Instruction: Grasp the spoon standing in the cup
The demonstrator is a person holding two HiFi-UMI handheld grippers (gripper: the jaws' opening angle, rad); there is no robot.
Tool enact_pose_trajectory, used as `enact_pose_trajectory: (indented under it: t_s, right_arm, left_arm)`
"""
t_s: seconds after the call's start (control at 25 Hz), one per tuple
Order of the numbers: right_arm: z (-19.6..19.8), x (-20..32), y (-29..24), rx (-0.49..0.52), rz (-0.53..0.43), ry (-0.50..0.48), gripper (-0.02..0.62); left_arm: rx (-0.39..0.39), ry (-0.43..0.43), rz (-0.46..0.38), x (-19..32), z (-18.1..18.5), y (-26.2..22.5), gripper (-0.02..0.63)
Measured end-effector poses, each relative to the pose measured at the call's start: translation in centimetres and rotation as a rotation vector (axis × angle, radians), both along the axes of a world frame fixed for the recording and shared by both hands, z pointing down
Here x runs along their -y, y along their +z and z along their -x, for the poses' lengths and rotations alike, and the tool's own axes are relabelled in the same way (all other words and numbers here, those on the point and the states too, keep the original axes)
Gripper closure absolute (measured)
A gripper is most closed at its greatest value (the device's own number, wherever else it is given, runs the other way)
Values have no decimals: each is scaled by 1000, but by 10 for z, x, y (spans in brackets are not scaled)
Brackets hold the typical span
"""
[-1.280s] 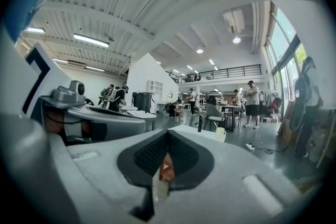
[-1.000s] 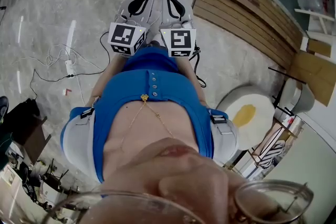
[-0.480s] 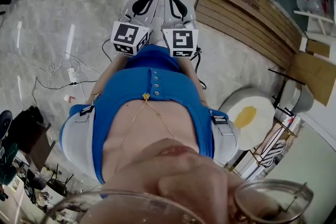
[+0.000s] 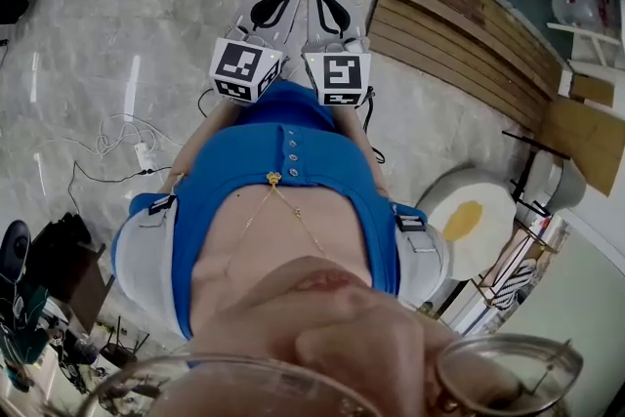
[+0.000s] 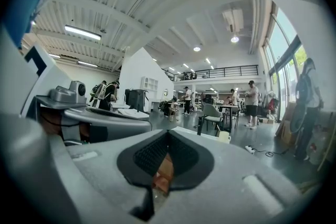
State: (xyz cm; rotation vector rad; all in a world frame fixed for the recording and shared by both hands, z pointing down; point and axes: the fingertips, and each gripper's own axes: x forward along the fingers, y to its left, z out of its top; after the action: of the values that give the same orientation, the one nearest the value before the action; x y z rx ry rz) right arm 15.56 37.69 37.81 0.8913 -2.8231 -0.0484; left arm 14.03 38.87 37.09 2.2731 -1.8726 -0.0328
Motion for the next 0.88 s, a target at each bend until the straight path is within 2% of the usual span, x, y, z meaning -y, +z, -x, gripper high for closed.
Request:
enact_pose_trajectory:
  t_s: [0.36,0.88]
  right_arm:
    - [51,10,6,-10,-4,20,594]
    - [77,16,7,-48,5,29,594]
  left_arm:
    - [4,20,9,11,50,7,606]
    - [-28,30,7,21,77,5,606]
